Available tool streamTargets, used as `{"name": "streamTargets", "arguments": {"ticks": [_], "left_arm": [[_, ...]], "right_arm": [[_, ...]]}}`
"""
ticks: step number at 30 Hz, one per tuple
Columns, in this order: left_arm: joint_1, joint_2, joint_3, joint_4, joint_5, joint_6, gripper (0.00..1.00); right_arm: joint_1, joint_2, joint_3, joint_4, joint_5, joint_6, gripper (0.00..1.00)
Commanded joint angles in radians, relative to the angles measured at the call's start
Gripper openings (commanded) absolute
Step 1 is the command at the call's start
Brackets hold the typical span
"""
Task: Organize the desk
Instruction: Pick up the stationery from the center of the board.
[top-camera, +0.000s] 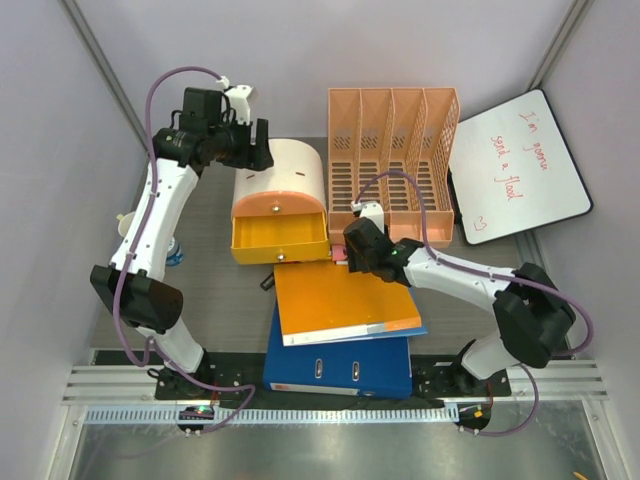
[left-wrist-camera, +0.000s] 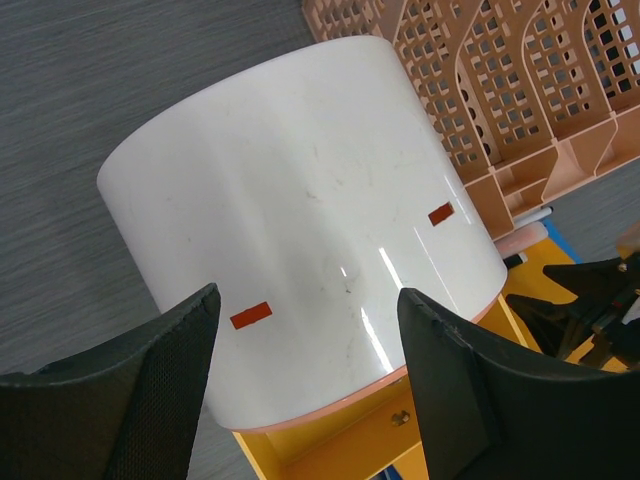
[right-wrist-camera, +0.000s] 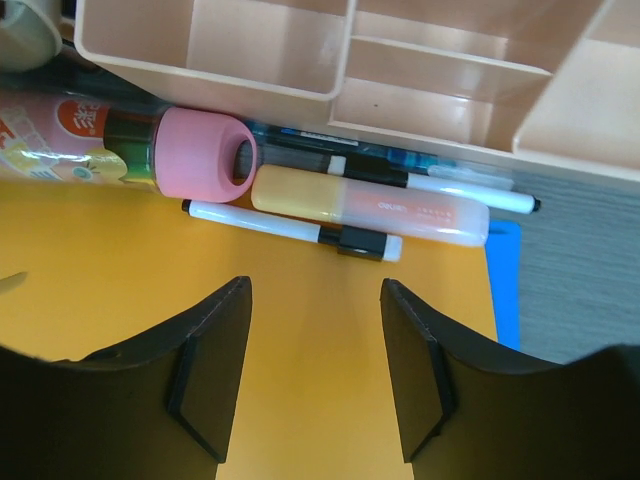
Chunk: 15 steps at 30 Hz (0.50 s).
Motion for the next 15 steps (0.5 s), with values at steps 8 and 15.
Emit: {"name": "streamTargets", "arguments": {"ticks": [8, 15], "left_arm": [[-0.002, 0.009, 0.026, 0.023, -0.005, 0.019, 0.72], [-0.004, 0.012, 0.022, 0.023, -0.016, 0.019, 0.73]], "right_arm": [[-0.088, 0.102, 0.008, 0.196, -0.114, -0.158, 0.57], [-0.139, 0.115, -0.019, 0.238, -0.2, -0.173, 0.55]]}}
